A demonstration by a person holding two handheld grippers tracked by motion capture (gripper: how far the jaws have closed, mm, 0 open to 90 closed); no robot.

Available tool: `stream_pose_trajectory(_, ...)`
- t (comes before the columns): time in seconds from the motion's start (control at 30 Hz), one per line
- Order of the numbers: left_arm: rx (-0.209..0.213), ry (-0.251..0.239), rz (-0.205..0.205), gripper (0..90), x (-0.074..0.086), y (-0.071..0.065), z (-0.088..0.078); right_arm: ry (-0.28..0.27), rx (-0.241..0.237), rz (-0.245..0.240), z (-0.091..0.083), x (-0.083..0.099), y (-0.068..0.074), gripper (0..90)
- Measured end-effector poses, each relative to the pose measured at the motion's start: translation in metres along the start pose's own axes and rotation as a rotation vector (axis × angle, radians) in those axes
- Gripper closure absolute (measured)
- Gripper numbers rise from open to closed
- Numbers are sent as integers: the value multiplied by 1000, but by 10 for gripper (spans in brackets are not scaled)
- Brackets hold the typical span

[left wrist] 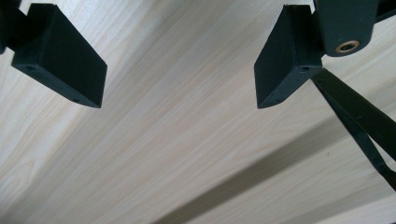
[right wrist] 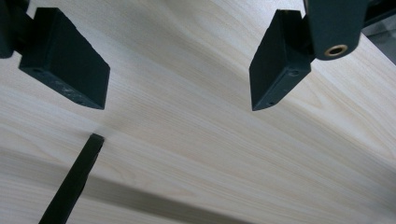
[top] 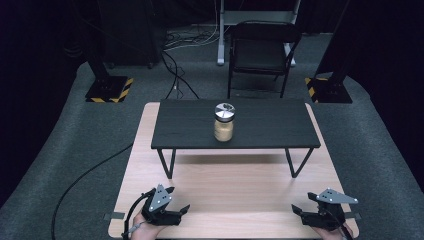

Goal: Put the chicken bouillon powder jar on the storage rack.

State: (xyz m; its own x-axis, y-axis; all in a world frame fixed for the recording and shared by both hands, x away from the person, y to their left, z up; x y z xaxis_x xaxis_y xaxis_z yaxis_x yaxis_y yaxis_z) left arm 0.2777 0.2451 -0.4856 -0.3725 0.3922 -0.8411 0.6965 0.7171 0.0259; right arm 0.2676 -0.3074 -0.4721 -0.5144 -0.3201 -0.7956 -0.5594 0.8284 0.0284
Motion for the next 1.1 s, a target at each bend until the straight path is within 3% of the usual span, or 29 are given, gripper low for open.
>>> stream_pose_trajectory(1.1, 20, 4, 1, 172, -1, 0, 3, 6, 5, 1, 0, 1, 0, 192)
Point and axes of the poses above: each handheld gripper's, and its own axes: z roughly forward along the jaws, x roughly out of its underside, y roughly to its left, the point moved 10 cm from there along z, roughly forward along the jaws, and after that the axes turned 2 degrees about -z, right-handed, at the moved point
